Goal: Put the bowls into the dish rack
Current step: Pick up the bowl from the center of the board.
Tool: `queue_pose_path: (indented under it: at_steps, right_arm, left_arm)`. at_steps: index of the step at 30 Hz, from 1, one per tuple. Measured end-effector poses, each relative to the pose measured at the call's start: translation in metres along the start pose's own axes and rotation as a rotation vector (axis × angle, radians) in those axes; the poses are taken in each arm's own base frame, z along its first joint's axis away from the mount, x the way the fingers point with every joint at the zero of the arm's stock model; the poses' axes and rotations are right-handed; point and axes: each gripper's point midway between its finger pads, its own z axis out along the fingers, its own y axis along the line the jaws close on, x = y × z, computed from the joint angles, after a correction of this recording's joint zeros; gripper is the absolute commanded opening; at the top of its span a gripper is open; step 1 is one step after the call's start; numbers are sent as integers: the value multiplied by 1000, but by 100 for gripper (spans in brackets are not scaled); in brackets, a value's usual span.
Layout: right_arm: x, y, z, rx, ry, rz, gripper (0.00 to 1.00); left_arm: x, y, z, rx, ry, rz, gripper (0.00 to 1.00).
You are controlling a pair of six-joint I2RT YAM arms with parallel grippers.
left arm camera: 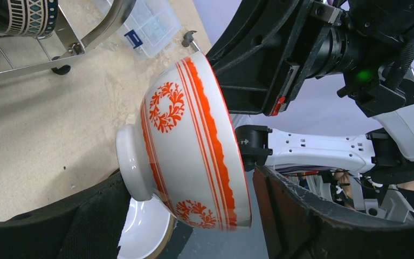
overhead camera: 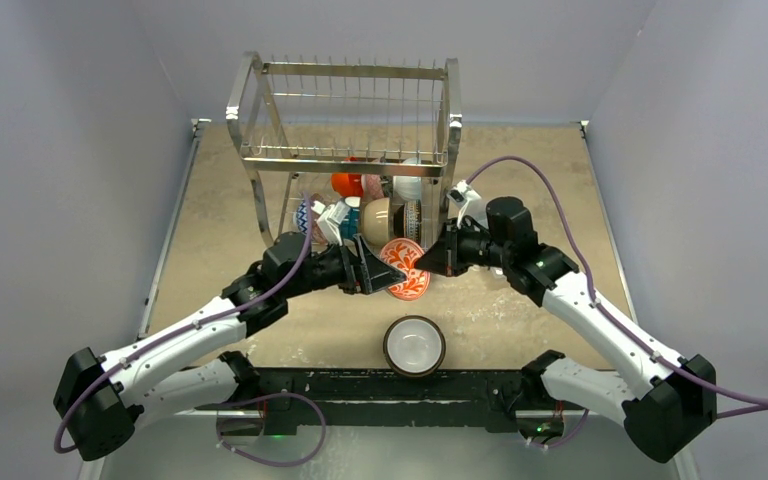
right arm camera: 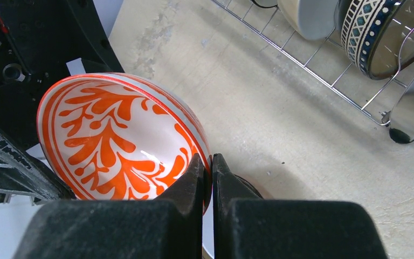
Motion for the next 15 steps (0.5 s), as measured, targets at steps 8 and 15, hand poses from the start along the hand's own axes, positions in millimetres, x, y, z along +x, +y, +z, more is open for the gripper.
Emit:
queue_pose_path:
  at_steps: [8, 15]
  right_arm:
    - [0, -1, 0, 5, 0, -1, 0]
    - [1, -2, 0, 10, 4, -3, 1]
  left_arm:
    - [1, 4, 5, -9, 6, -12, 77]
    - [4, 9, 15, -7, 26, -23, 66]
